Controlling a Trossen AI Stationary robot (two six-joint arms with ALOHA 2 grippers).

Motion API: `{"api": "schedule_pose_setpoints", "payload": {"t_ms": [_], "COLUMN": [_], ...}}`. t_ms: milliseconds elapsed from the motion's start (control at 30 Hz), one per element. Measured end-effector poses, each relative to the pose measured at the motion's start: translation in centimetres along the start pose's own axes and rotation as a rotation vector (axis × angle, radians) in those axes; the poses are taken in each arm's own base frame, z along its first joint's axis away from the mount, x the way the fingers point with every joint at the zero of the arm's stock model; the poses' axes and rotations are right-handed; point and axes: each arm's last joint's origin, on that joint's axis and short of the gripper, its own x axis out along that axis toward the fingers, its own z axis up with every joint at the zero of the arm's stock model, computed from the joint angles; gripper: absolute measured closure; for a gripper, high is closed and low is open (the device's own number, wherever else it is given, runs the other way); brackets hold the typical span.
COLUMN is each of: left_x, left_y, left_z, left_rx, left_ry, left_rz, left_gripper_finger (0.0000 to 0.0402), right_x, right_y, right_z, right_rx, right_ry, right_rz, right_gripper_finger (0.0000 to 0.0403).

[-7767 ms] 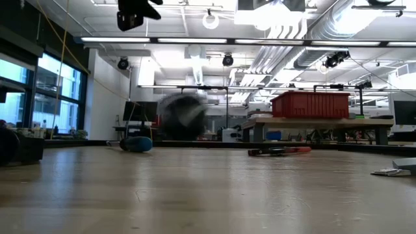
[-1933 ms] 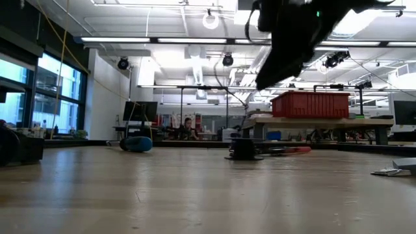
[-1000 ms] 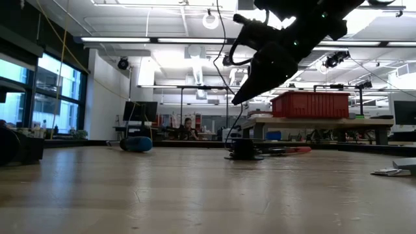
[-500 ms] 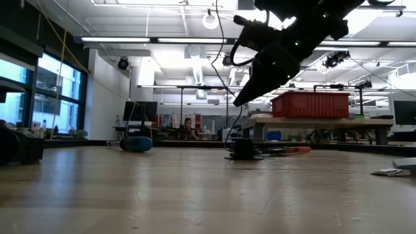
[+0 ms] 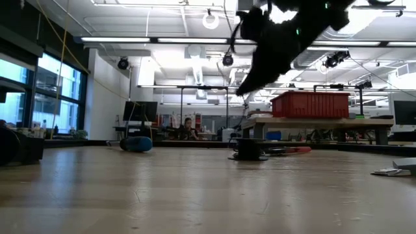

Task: Coil cords
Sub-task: Uncoil the black wire from the black spool

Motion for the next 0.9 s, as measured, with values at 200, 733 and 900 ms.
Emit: {"api": "schedule_pose_setpoints", "payload": {"t_ms": [200,733,900], "left_x": [-2.9,-2.3,-1.8], "left_y": [1.6,1.5,0.4], "left_z": [-0.5,-11.8,-16.0], "left_rx": [0.011,-0.068,-0.147], "left_ry": [0.125,0.58,0.595], "left_rz": [0.113,0.293,0.276], "left_gripper_finger": [0.0307,0.0185,0.0183], "right_x": [-4.0,-14.0,-17.0], "right_y": [-0.6,-3.0,-3.3], "right_z": [3.8,14.3,16.1], "right_rx": [-0.039,-0.141,-0.135], "right_ry": [-0.089,-0.371,-0.419], "right_rz": [-0.007,-0.075,-0.077], "right_gripper_finger": [0.0402,0.0403,0.0403]}}
